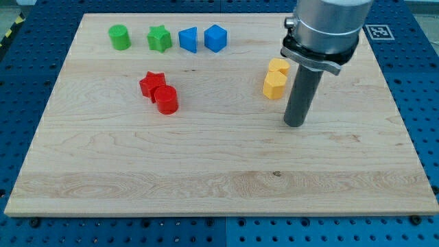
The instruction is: Move the yellow blocks to the right of the blue cube
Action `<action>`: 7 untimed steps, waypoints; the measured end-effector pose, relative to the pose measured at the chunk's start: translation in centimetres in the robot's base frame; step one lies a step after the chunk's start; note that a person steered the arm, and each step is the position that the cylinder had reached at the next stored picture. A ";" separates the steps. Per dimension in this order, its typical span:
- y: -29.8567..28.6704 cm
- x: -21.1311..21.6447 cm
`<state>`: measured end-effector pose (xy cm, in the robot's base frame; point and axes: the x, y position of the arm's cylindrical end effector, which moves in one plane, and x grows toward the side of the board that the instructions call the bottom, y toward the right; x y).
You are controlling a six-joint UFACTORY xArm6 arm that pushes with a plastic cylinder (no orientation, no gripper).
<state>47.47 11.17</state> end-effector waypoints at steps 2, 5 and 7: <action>-1.8 -2.3; -1.8 -7.5; -1.8 -11.2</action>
<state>36.29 9.39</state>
